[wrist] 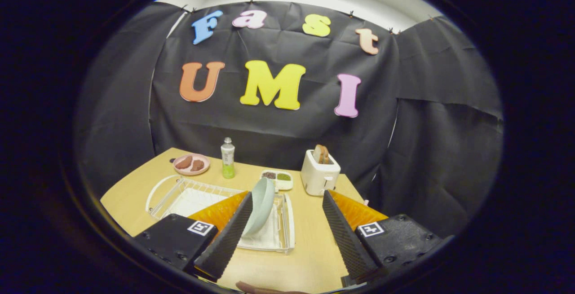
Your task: Take the plate from the dish rack, then take the spoon from the basket and place it into the plate.
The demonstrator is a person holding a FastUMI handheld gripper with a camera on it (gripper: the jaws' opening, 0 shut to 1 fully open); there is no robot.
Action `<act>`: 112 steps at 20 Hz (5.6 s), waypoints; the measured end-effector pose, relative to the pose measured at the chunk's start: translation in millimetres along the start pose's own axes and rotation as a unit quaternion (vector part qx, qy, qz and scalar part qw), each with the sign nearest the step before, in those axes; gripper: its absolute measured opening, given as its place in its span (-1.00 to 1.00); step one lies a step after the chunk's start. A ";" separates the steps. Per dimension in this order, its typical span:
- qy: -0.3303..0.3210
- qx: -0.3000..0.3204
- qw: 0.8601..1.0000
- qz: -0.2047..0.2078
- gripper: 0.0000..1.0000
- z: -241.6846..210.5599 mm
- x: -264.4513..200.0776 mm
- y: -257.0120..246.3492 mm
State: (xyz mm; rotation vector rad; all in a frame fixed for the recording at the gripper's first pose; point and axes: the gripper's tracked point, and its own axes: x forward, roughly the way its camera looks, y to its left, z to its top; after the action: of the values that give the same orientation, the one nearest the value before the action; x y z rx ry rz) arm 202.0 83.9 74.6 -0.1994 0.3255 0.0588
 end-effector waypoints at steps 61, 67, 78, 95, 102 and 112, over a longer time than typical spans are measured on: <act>0.187 0.070 0.979 0.043 -0.80 -243.3 -19.9 27.0; 0.207 0.124 0.966 0.089 -0.79 -297.0 12.9 19.8; 0.107 0.110 0.986 0.065 -0.37 -277.5 24.1 -10.9; -0.044 0.110 0.992 -0.038 1.00 -154.0 139.7 -184.1; -0.002 0.101 0.995 -0.020 1.00 -136.3 211.6 -216.4; 0.004 0.156 0.988 0.008 -0.68 -123.6 246.3 -232.0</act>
State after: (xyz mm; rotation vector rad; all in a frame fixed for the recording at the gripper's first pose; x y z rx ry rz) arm 417.2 -162.1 -76.8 0.1130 0.3396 0.0220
